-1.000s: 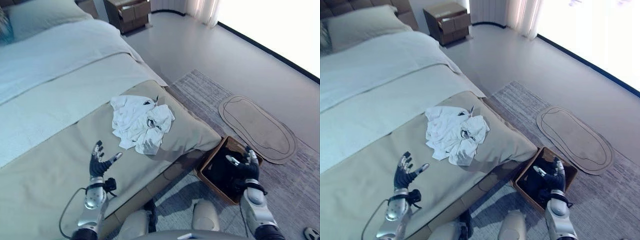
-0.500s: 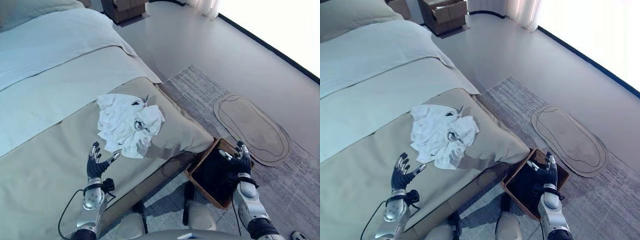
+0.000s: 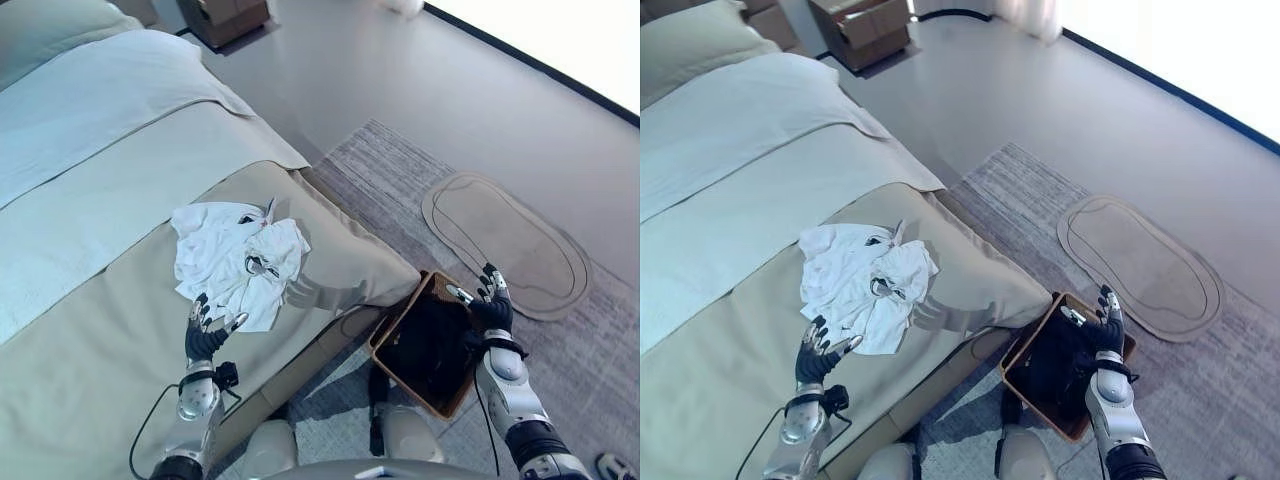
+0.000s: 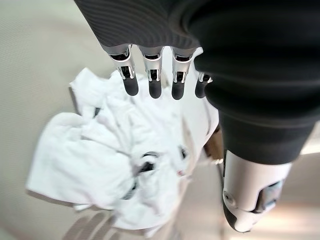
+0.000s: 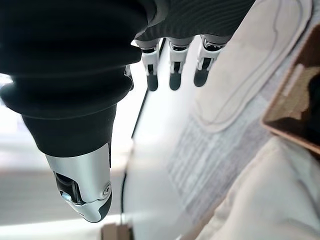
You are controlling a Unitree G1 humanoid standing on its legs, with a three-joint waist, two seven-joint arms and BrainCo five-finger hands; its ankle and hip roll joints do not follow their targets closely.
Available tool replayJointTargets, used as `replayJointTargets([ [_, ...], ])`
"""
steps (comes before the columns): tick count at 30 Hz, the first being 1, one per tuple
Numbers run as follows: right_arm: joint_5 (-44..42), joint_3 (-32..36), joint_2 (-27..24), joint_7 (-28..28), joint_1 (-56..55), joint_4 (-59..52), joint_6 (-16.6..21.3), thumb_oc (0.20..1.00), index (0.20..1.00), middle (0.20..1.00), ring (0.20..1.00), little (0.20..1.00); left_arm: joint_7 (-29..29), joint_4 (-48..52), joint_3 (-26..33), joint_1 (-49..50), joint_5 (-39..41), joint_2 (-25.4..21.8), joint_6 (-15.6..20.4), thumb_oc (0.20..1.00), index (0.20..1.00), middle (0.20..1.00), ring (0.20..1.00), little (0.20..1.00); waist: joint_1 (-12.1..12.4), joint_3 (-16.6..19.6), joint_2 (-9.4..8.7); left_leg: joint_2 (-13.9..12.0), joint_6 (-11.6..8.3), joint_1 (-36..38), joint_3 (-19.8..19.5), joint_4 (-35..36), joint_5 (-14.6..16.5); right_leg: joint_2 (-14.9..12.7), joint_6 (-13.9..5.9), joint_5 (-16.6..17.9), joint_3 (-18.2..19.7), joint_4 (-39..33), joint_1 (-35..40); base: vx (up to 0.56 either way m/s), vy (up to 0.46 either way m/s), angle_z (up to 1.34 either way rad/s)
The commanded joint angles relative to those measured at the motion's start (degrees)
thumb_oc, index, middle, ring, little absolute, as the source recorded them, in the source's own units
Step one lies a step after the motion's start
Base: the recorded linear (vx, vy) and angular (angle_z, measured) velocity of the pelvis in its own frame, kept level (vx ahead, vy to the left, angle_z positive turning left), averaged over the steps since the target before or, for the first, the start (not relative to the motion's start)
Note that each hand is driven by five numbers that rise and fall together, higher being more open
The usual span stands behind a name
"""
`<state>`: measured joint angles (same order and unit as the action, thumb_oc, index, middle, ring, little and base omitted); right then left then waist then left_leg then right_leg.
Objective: Pick up clothes into the bucket
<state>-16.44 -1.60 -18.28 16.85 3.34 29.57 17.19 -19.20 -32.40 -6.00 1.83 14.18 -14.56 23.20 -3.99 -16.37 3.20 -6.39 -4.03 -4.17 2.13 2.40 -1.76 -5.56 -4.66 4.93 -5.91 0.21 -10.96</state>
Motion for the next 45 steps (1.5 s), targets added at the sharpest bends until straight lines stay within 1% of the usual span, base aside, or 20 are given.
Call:
replayJointTargets([
  [1, 0.7, -1.8, 0.6, -0.4, 0.8, -4.7, 2.3, 1.0, 1.0, 1.0, 1.0, 1.0, -2.8, 2.3, 2.0, -1.0, -4.8, -4.6, 2.6, 1.0, 1.0, 1.0, 1.0, 1.0, -0.5, -0.3, -3.16, 1.5, 0.89, -5.9, 0.4, -7.5, 1.3, -7.9, -4.81, -1.4, 0.0, 4.0, 1.8, 0.04, 0.146, -0.25],
  [6, 1.1, -3.0, 0.5, -0.5, 2.6, -5.5, 2.3, 1.0, 1.0, 1.0, 1.0, 1.0, -7.2, -0.7, 1.5, -5.3, -10.6, -6.8, 1.5, 1.0, 1.0, 1.0, 1.0, 1.0, -0.9, -2.6, -3.74, 1.7, 1.21, -8.4, 1.4, -9.9, 2.3, -8.6, -5.12, -1.1, 0.4, 4.9, -0.9, -0.03, 0.074, -0.2],
  [9, 1.1, -3.5, -0.3, -0.3, 4.2, -7.2, 2.9, 1.0, 1.0, 1.0, 1.0, 1.0, -10.1, -3.1, 0.3, -9.4, -17.5, -9.6, -0.2, 1.0, 1.0, 1.0, 1.0, 1.0, -1.5, -4.9, -4.47, 1.3, 1.24, -12.2, 1.5, -13.0, 2.7, -8.8, -5.2, -1.2, 0.8, 6.8, -4.3, -0.08, 0.023, -0.03],
  [11, 1.0, -4.1, -1.4, -0.1, 6.2, -7.9, 3.9, 1.0, 1.0, 1.0, 1.0, 1.0, -13.4, -6.7, -2.5, -14.6, -26.6, -13.3, -3.0, 1.0, 1.0, 1.0, 1.0, 1.0, -2.3, -6.9, -5.2, 1.0, 1.09, -16.1, 1.2, -15.4, 2.6, -8.6, -5.11, -1.2, 0.8, 8.8, -7.9, -0.12, 0.005, 0.03],
  [13, 1.0, -4.4, -2.0, 0.0, 7.1, -8.0, 4.3, 1.0, 1.0, 1.0, 1.0, 1.0, -15.0, -8.1, -3.8, -16.9, -29.4, -14.6, -4.1, 1.0, 1.0, 1.0, 1.0, 1.0, -2.5, -7.4, -5.42, 0.8, 1.0, -18.0, 0.9, -16.5, 2.7, -8.5, -5.01, -1.4, 0.8, 9.9, -9.7, -0.1, 0.0, 0.08],
  [14, 0.4, -4.8, -3.4, 0.2, 8.6, -8.4, 5.1, 1.0, 1.0, 1.0, 1.0, 1.0, -17.1, -9.3, -6.6, -20.7, -35.1, -18.4, -6.4, 1.0, 1.0, 1.0, 1.0, 1.0, -3.1, -8.8, -5.83, 0.6, 0.83, -21.1, 0.7, -18.2, 2.6, -8.4, -4.92, -1.4, 0.7, 11.5, -12.7, -0.08, -0.001, 0.03],
  [15, 0.4, -4.7, -3.4, 0.2, 8.7, -8.3, 5.1, 1.0, 1.0, 1.0, 1.0, 1.0, -17.2, -9.5, -6.7, -20.9, -35.1, -18.4, -6.4, 1.0, 1.0, 1.0, 1.0, 1.0, -3.1, -8.6, -5.79, 0.6, 0.83, -21.5, 0.6, -18.4, 2.7, -8.4, -4.91, -1.5, 0.7, 11.8, -13.0, -0.12, -0.003, 0.04],
  [17, 0.1, -5.3, -4.6, 0.5, 10.7, -8.6, 5.7, 1.0, 1.0, 1.0, 1.0, 1.0, -19.2, -12.9, -10.0, -26.2, -40.4, -21.5, -9.3, 1.0, 1.0, 1.0, 1.0, 1.0, -3.9, -9.6, -6.18, 0.4, 0.53, -24.8, 0.1, -19.9, 2.6, -8.2, -4.93, -1.5, 0.8, 13.4, -16.5, -0.09, -0.001, 0.04],
  [21, -0.5, -6.0, -5.5, 0.7, 12.6, -8.1, 6.0, 1.0, 1.0, 1.0, 1.0, 1.0, -19.9, -15.6, -13.2, -31.0, -43.9, -23.5, -11.8, 1.0, 1.0, 1.0, 1.0, 1.0, -4.4, -9.9, -6.25, 0.2, 0.39, -28.6, -0.4, -21.0, 2.5, -8.1, -4.86, -1.5, 1.1, 14.6, -20.1, -0.05, -0.005, 0.0],
  [22, -0.4, -6.5, -6.0, 0.8, 13.6, -8.0, 6.1, 1.0, 1.0, 1.0, 1.0, 1.0, -20.0, -17.0, -15.0, -33.5, -46.3, -24.6, -13.4, 1.0, 1.0, 1.0, 1.0, 1.0, -4.5, -10.3, -6.27, 0.1, 0.26, -30.2, -0.6, -21.8, 2.6, -7.9, -4.84, -1.7, 1.3, 15.5, -21.9, -0.04, -0.006, 0.04],
  [27, 0.1, -7.4, -6.8, 0.9, 15.4, -6.7, 6.4, 1.0, 1.0, 1.0, 1.0, 1.0, -20.2, -19.7, -18.8, -37.1, -50.8, -26.1, -14.8, 1.0, 1.0, 1.0, 1.0, 1.0, -5.0, -10.8, -6.2, 0.0, 0.24, -32.9, -0.6, -22.2, 2.3, -7.6, -4.83, -1.4, 1.8, 16.1, -24.9, -0.01, 0.002, 0.0],
  [31, 0.4, -7.7, -6.9, 0.9, 15.8, -6.5, 6.5, 1.0, 1.0, 1.0, 1.0, 1.0, -20.0, -22.8, -19.9, -39.0, -52.3, -25.8, -17.4, 1.0, 1.0, 1.0, 1.0, 1.0, -5.4, -10.9, -6.12, 0.1, 0.32, -33.9, -0.5, -22.3, 2.2, -7.4, -4.87, -1.2, 2.0, 16.1, -26.2, 0.0, 0.012, -0.04],
  [34, 0.6, -7.4, -6.9, 0.5, 15.7, -6.3, 6.1, 1.0, 1.0, 1.0, 1.0, 1.0, -17.7, -26.2, -21.1, -41.3, -54.0, -25.3, -19.8, 1.0, 1.0, 1.0, 1.0, 1.0, -6.0, -10.9, -6.02, 0.2, 0.44, -34.7, -0.5, -22.2, 2.2, -7.3, -4.88, -1.0, 2.3, 16.0, -27.1, 0.01, 0.008, -0.03],
  [36, 0.6, -7.3, -6.9, 0.5, 15.9, -6.2, 6.0, 1.0, 1.0, 1.0, 1.0, 1.0, -16.8, -27.0, -21.5, -41.9, -54.1, -25.3, -20.2, 1.0, 1.0, 1.0, 1.0, 1.0, -6.2, -10.9, -6.0, 0.2, 0.47, -34.7, -0.5, -22.1, 2.2, -7.3, -4.92, -0.9, 2.3, 15.9, -27.4, 0.01, 0.015, -0.04],
  [37, 0.5, -7.1, -7.0, 0.2, 15.9, -6.2, 5.8, 1.0, 1.0, 1.0, 1.0, 1.0, -15.4, -28.0, -22.0, -42.4, -54.5, -25.3, -20.4, 0.887, 0.887, 0.887, 0.887, 0.887, -6.3, -10.8, -6.0, 0.2, 0.49, -34.8, -0.3, -22.0, 2.2, -7.2, -5.0, -0.8, 2.4, 15.9, -27.6, 0.01, 0.02, -0.06],
  [38, 0.6, -7.0, -7.1, 0.0, 16.1, -6.0, 5.7, 1.0, 1.0, 1.0, 1.0, 1.0, -14.2, -29.1, -22.4, -42.7, -55.0, -25.0, -20.9, 0.846, 0.846, 0.846, 0.846, 0.846, -6.4, -10.8, -6.02, 0.2, 0.5, -34.8, -0.3, -22.0, 2.2, -7.2, -5.02, -0.7, 2.5, 15.8, -27.7, 0.01, 0.015, -0.07],
  [40, 0.3, -6.9, -7.0, -0.6, 16.1, -6.2, 5.2, 1.0, 1.0, 1.0, 1.0, 1.0, -11.7, -32.2, -22.6, -43.6, -55.4, -24.3, -22.6, 0.859, 0.859, 0.859, 0.859, 0.859, -6.8, -10.7, -6.07, 0.2, 0.59, -35.2, -0.1, -22.1, 2.3, -7.1, -5.09, -0.5, 2.7, 15.8, -28.2, 0.01, 0.014, -0.05],
  [42, 0.0, -6.9, -7.0, -1.4, 16.2, -6.8, 4.8, 1.0, 1.0, 1.0, 1.0, 1.0, -9.7, -34.3, -23.1, -44.4, -56.1, -24.0, -23.9, 0.736, 0.736, 0.736, 0.736, 0.736, -7.1, -10.6, -6.16, 0.3, 0.64, -35.7, -0.1, -22.3, 2.3, -7.0, -5.04, -0.5, 2.8, 15.8, -28.7, 0.0, 0.0, 0.0],
  [44, -0.1, -6.7, -7.2, -1.9, 16.3, -7.4, 4.5, 1.0, 1.0, 1.0, 1.0, 1.0, -7.4, -35.7, -23.0, -44.9, -55.6, -23.6, -23.6, 0.398, 0.398, 0.398, 0.398, 0.398, -7.4, -10.4, -6.14, 0.3, 0.67, -36.7, -0.2, -23.0, 2.5, -7.0, -5.0, -0.4, 3.2, 16.0, -29.5, 0.0, 0.0, 0.0],
  [45, 0.0, -6.5, -7.1, -2.2, 16.3, -7.8, 4.3, 1.0, 1.0, 1.0, 1.0, 1.0, -6.4, -36.1, -22.8, -44.9, -55.4, -23.6, -23.3, 0.2, 0.2, 0.2, 0.2, 0.2, -7.5, -10.2, -6.15, 0.2, 0.7, -37.3, -0.2, -23.5, 2.6, -7.0, -4.96, -0.4, 3.2, 16.1, -29.8, 0.0, 0.0, 0.0],
])
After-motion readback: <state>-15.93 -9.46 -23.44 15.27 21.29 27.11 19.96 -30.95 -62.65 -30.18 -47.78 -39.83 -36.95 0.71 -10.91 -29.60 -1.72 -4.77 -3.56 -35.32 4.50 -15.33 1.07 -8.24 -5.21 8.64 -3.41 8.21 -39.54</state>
